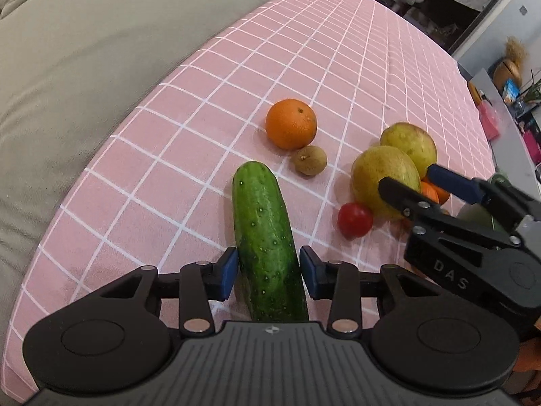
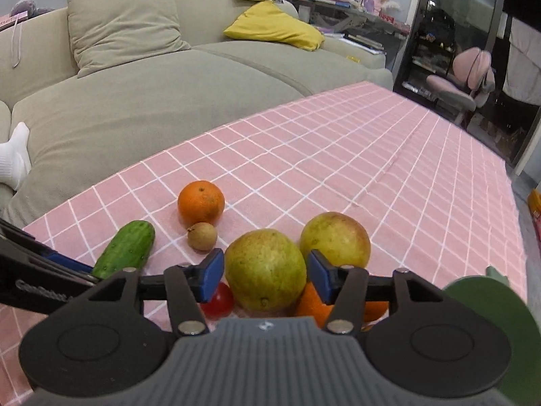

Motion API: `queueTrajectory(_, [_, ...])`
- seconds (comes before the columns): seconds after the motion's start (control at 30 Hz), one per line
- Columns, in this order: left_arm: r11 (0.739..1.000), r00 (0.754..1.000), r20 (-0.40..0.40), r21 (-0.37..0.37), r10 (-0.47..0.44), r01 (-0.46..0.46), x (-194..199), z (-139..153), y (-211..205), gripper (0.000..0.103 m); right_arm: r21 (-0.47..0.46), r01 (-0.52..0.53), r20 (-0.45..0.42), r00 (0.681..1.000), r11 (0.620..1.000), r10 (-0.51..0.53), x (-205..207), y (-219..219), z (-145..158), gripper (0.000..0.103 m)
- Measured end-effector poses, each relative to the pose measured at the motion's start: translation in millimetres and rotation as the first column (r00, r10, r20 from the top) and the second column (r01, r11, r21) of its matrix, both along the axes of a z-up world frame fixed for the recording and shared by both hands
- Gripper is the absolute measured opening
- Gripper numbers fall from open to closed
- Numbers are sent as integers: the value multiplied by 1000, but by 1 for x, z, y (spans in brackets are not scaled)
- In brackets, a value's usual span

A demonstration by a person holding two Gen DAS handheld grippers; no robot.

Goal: Organize fruits
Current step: 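Close the left tool on the cucumber while the right tool grasps the green pear, then carry the cucumber with the left tool into the colander while the right tool lowers the pear in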

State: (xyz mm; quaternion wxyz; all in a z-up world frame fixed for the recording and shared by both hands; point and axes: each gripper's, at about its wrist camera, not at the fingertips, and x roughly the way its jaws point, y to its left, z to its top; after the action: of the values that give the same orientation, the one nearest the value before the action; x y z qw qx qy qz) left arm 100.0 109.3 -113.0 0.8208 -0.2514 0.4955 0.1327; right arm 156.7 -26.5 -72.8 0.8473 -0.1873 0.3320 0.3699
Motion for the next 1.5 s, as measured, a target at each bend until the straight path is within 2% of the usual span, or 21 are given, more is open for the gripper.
queueTrajectory(0.23, [1000, 1000, -7, 0, 19, -19, 1, -4, 2, 45, 10, 16, -53, 998, 1000, -15, 10, 5, -9, 58])
queueTrajectory(0.4, [1000, 999, -20, 0, 31, -31, 2, -6, 3, 45, 2, 13, -50, 999, 1000, -13, 12, 10, -15, 64])
queueTrajectory(0.73, [999, 999, -10, -19, 49, -49, -2, -3, 4, 43, -25, 37, -39, 999, 999, -38, 11, 15, -17, 62])
queueTrajectory(1.23, [999, 996, 91, -30, 21, -18, -6, 33, -7, 42, 101, 75, -39, 997, 992, -71, -19, -26, 34, 61])
queueTrajectory(1.4, [997, 987, 158, -66, -36, 47, 1, 57, -26, 42, 148, 130, -44, 991, 980, -124, -28, -58, 59, 61])
queueTrajectory(1.5, [993, 976, 199, -60, -91, 105, 8, 74, -43, 42, 163, 166, -48, 986, 973, -160, -31, -83, 71, 61])
